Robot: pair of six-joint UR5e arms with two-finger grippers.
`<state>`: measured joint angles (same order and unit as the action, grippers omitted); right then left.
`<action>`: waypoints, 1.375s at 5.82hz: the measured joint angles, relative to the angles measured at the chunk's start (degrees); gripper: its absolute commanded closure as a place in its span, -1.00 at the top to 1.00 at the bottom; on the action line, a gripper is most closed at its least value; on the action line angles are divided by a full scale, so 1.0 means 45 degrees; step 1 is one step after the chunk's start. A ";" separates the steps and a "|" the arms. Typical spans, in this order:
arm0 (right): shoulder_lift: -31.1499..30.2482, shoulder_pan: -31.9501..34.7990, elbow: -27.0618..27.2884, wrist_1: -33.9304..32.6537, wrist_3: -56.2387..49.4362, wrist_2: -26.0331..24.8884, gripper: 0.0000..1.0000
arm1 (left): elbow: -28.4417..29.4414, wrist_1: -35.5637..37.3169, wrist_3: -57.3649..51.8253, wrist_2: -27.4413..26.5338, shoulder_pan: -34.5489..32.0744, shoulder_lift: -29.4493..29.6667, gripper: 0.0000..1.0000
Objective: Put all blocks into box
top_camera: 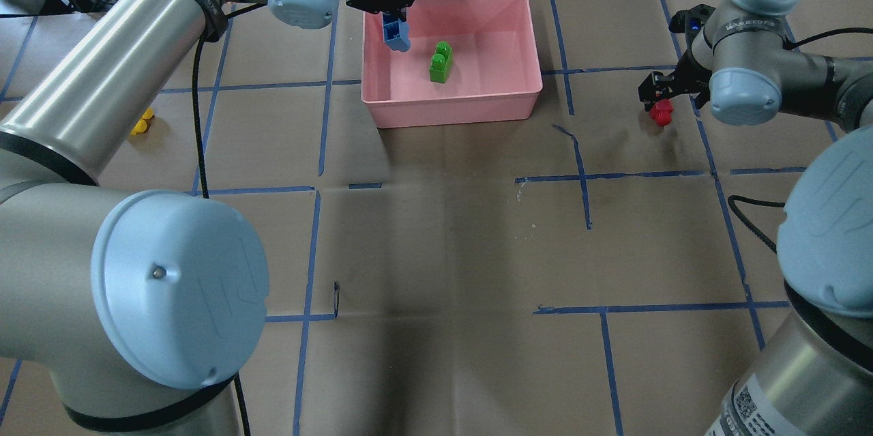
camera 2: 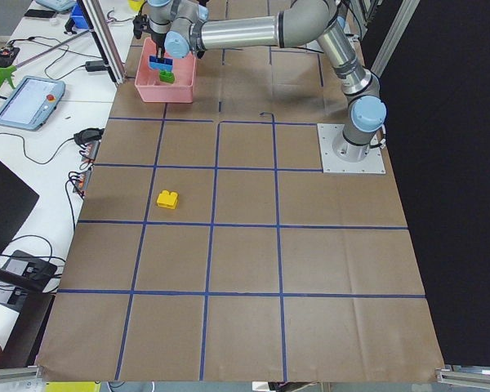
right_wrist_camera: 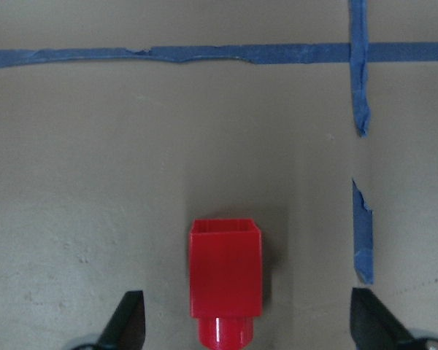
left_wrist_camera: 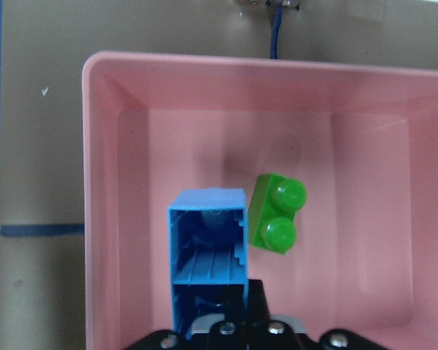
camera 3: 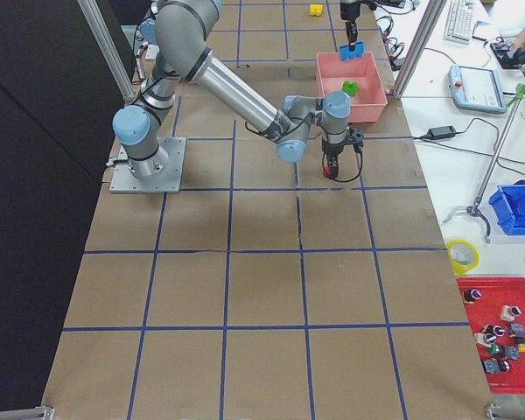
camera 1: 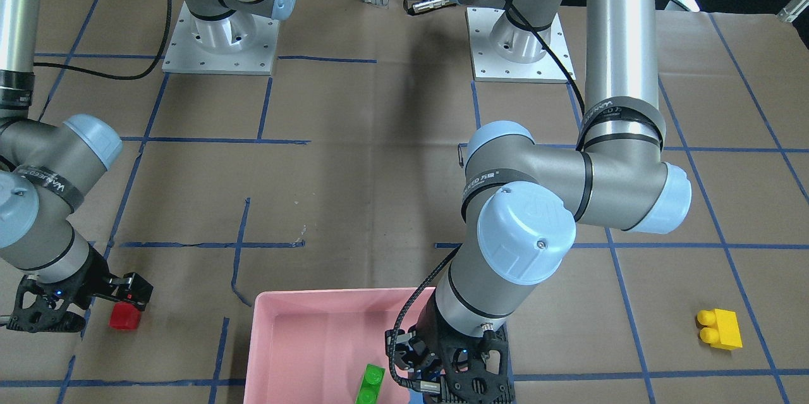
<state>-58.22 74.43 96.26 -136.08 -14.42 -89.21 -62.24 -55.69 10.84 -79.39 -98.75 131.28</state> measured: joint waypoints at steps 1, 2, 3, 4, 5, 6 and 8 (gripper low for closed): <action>0.0139 0.0029 0.0009 -0.0116 0.0013 0.0005 0.93 | -0.0097 0.0964 -0.0040 -0.0066 0.0030 0.0104 0.96; 0.0232 0.0052 0.0013 -0.0162 0.0037 0.0015 0.40 | -0.0152 0.1047 -0.0157 -0.0415 0.0114 -0.0024 0.96; 0.0281 0.0072 0.0015 -0.0174 0.0078 0.0139 -0.06 | -0.0161 0.0416 -0.0559 -0.0922 0.0406 -0.0450 0.96; 0.0315 0.0087 0.0015 -0.0177 0.0105 0.0487 -0.48 | -0.0192 -0.0673 -0.1344 -0.1159 0.1054 -0.1094 0.96; 0.0331 0.0090 0.0015 -0.0167 0.0115 0.0820 -0.81 | -0.0251 -0.1806 -0.1967 -0.1238 0.1911 -0.1686 0.93; 0.0313 0.0087 -0.0022 -0.0111 0.0112 0.0904 -0.88 | -0.0402 -0.2599 -0.2214 -0.1264 0.2972 -0.2065 0.90; 0.0155 0.0143 -0.0622 0.0824 0.0116 0.0849 -0.93 | -0.1079 -0.3151 -0.2264 -0.1287 0.4868 -0.2460 0.96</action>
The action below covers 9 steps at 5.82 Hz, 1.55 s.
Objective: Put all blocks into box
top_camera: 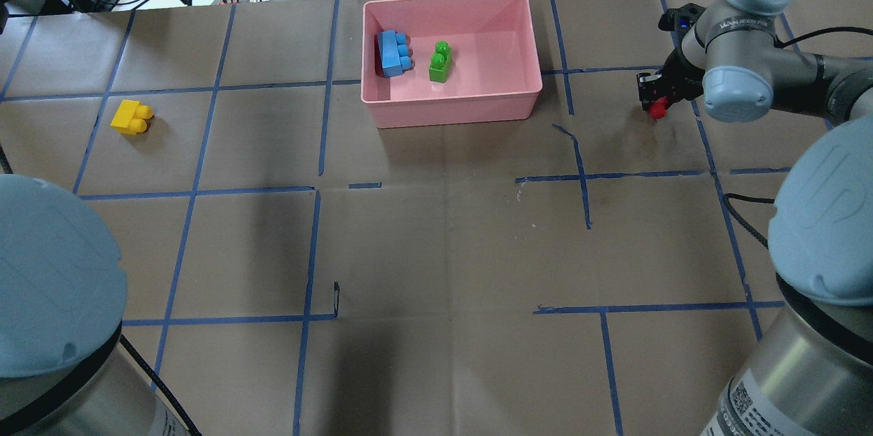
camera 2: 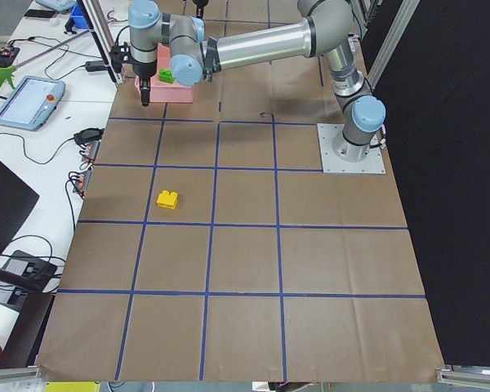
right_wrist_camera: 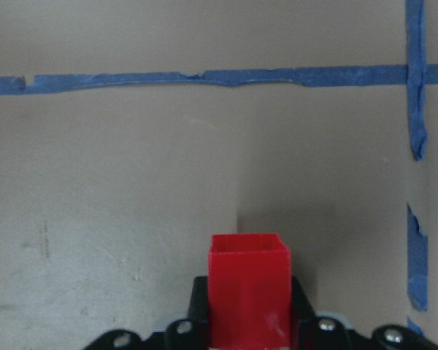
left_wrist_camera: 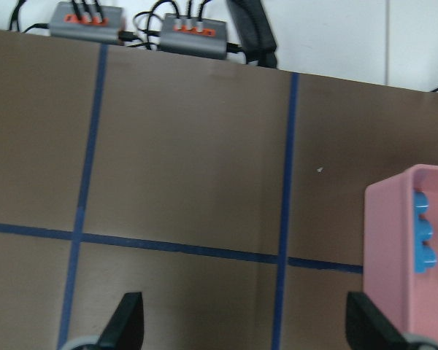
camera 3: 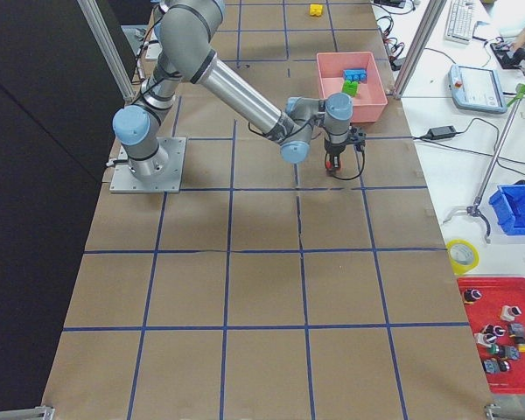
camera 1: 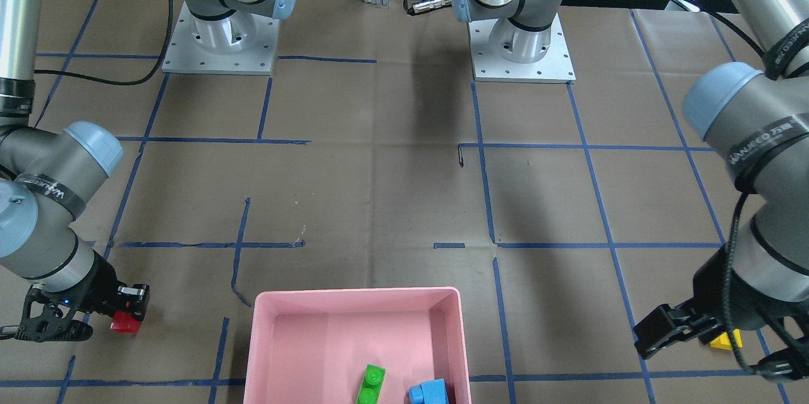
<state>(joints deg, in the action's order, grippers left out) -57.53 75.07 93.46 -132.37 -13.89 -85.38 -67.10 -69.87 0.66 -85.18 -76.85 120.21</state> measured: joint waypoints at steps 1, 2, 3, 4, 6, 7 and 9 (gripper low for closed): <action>-0.0205 0.0128 -0.0472 0.1077 0.0027 0.0023 -0.93 | -0.0394 -0.0015 -0.0060 -0.0258 0.0625 -0.0183 0.96; -0.0628 0.0271 -0.0949 0.2191 0.0026 0.0117 -0.93 | -0.0607 0.0011 -0.0679 -0.0643 0.1370 -0.0207 0.96; -0.1227 0.0547 -0.1495 0.3190 0.0022 0.0659 -0.93 | -0.0691 0.0058 -0.2030 -0.0832 0.2172 -0.0037 0.96; -0.1633 0.1268 -0.2201 0.3714 0.0034 0.1512 -0.93 | -0.0660 0.0167 -0.4097 -0.0868 0.2861 0.0448 0.96; -0.1070 0.3266 -0.3865 0.3297 0.0045 0.3775 -0.90 | -0.0552 0.0640 -0.7396 -0.0754 0.3900 0.1880 0.94; -0.0203 0.3994 -0.4644 0.2592 0.0180 0.4781 -0.75 | -0.0608 0.0850 -0.8224 -0.0603 0.3990 0.2424 0.92; 0.0784 0.4898 -0.5344 0.2102 0.0730 0.5126 1.00 | -0.0804 0.1139 -0.8848 0.0199 0.3883 0.3377 0.92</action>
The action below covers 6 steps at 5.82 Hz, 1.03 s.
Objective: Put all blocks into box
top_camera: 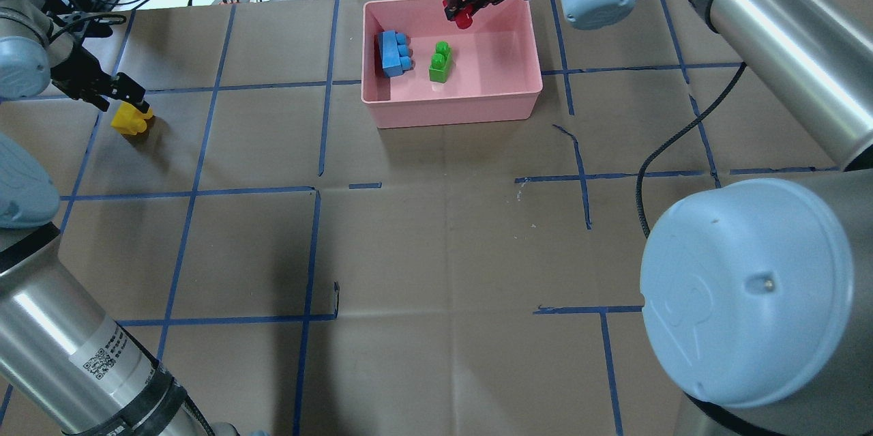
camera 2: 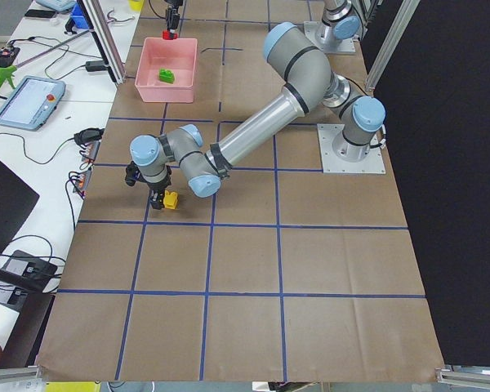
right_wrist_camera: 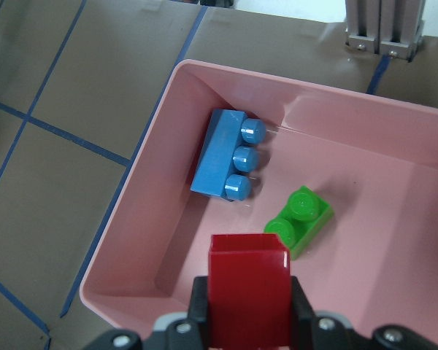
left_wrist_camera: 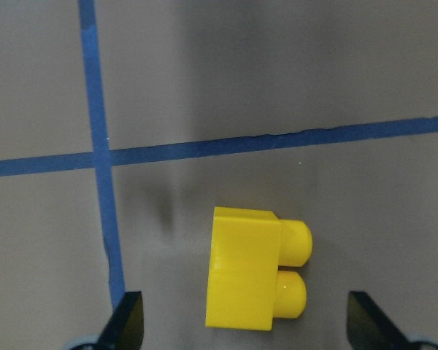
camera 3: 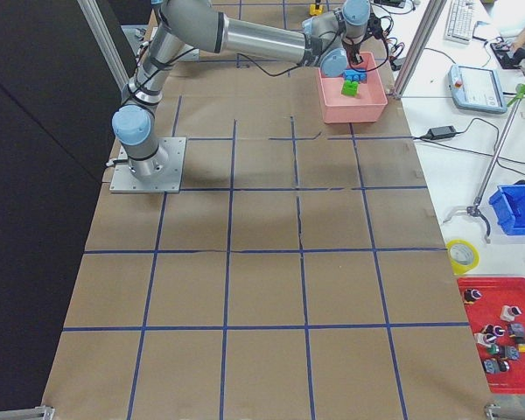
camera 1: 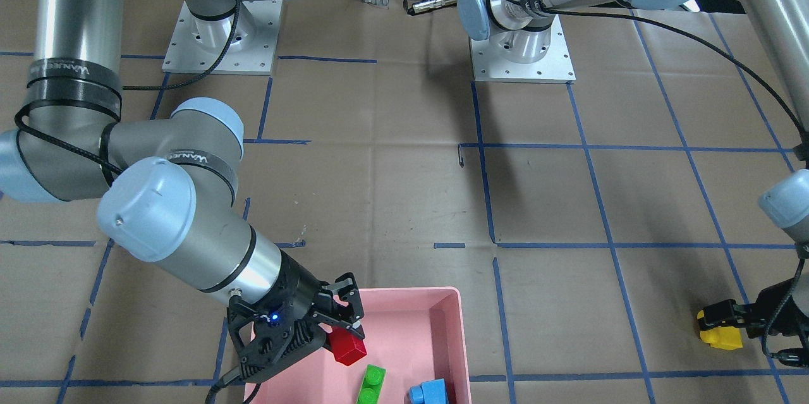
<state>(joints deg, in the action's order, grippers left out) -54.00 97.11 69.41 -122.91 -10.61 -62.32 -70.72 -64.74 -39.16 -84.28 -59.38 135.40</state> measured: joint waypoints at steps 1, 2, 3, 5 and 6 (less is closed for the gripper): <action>0.0044 0.0103 0.0020 0.0053 0.0082 -0.0082 1.00 | -0.0175 0.0147 -0.0025 0.0366 -0.0027 0.0160 0.93; -0.0002 0.0123 0.0068 0.0117 0.0097 -0.0141 1.00 | -0.0345 0.0361 -0.0075 0.0457 -0.0032 0.0135 0.93; -0.0070 0.0097 0.0091 0.0368 0.0065 -0.0202 1.00 | -0.0430 0.0517 -0.0110 0.0437 -0.0024 0.0059 0.94; -0.0787 -0.0298 0.0130 0.1952 -0.0062 -0.0592 1.00 | -0.0530 0.0559 -0.0258 0.0273 0.0017 -0.0033 0.65; -0.1601 -0.0798 0.0240 0.3603 -0.0243 -0.1110 1.00 | -0.0716 0.0572 -0.0315 0.0161 0.0038 -0.0065 0.39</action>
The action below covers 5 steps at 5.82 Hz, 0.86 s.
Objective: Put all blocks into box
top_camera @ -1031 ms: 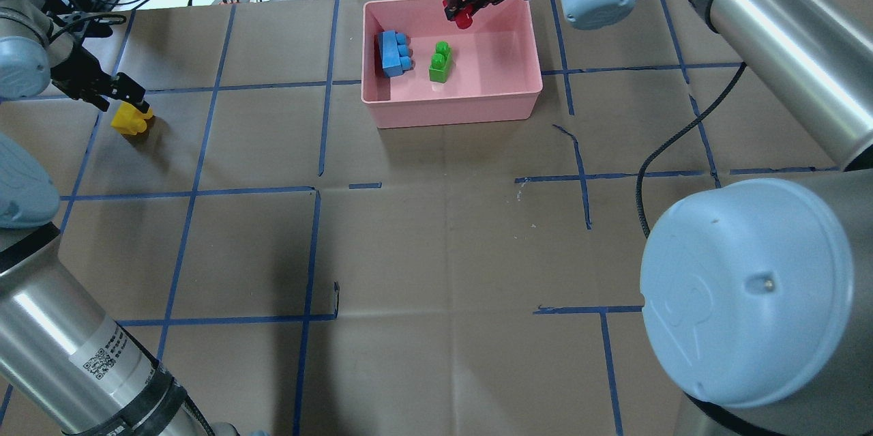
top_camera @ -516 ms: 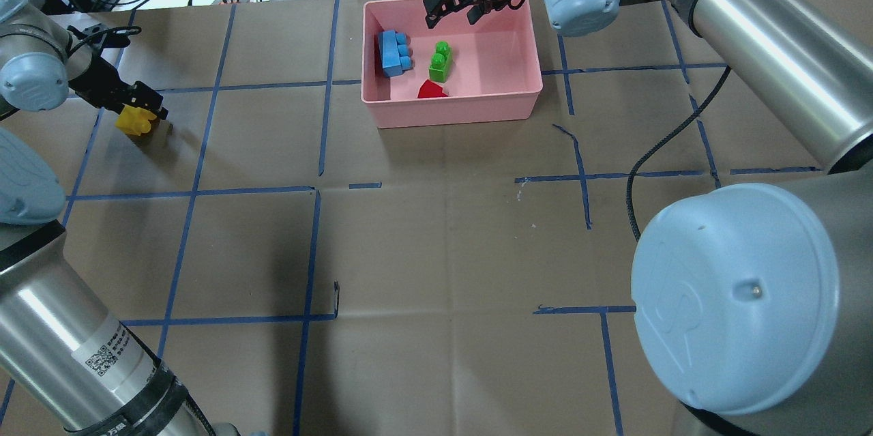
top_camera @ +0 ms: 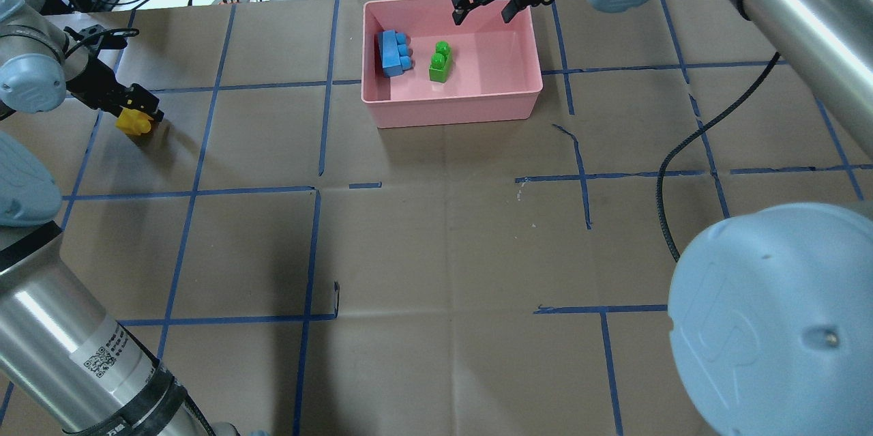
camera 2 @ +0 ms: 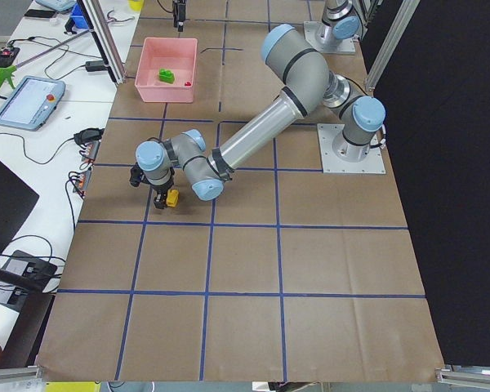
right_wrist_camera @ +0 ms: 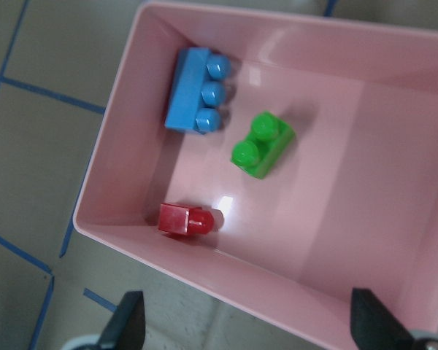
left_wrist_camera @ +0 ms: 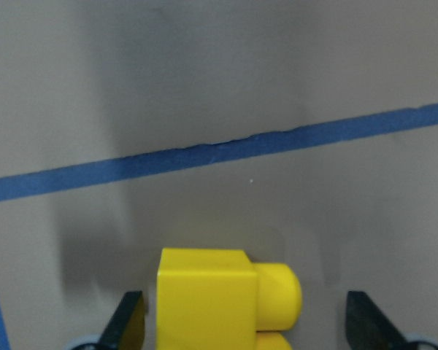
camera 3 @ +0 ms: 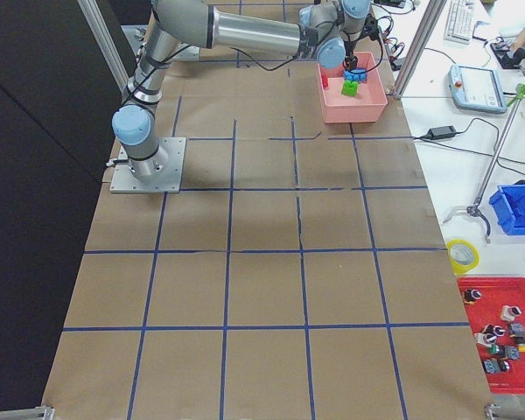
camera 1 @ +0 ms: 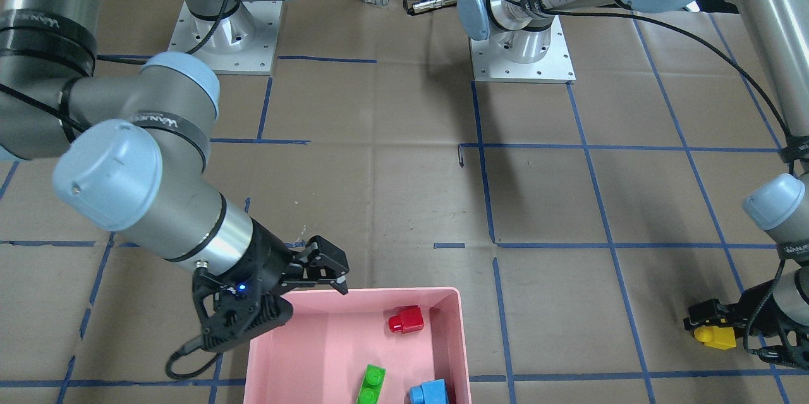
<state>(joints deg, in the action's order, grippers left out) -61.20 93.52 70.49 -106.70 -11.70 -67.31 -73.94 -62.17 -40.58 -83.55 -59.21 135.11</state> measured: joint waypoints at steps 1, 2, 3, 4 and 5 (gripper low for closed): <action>-0.0873 -0.0481 0.0181 0.1627 -0.0243 -0.0740 1.00 | -0.0180 0.0028 -0.0082 -0.0054 0.0022 -0.0033 -0.01; -0.1725 -0.0737 0.0356 0.3145 -0.0366 -0.1622 1.00 | -0.0236 0.0043 -0.0162 -0.0077 0.0052 -0.0062 -0.25; -0.2540 -0.0796 0.0437 0.4622 -0.0356 -0.2199 1.00 | -0.0197 0.0058 -0.0191 -0.0106 0.0077 -0.0067 -0.36; -0.3203 -0.0790 0.0459 0.5762 -0.0306 -0.2413 1.00 | -0.0081 0.0070 -0.0199 -0.0266 0.0097 -0.0091 -0.36; -0.3692 -0.0785 0.0479 0.6302 -0.0282 -0.2485 1.00 | 0.0018 0.0080 -0.0195 -0.0485 0.0098 -0.0250 -0.36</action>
<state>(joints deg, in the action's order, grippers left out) -77.81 89.98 72.65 -78.34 -12.97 -78.49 -73.86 -61.81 -41.45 -85.74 -58.76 133.99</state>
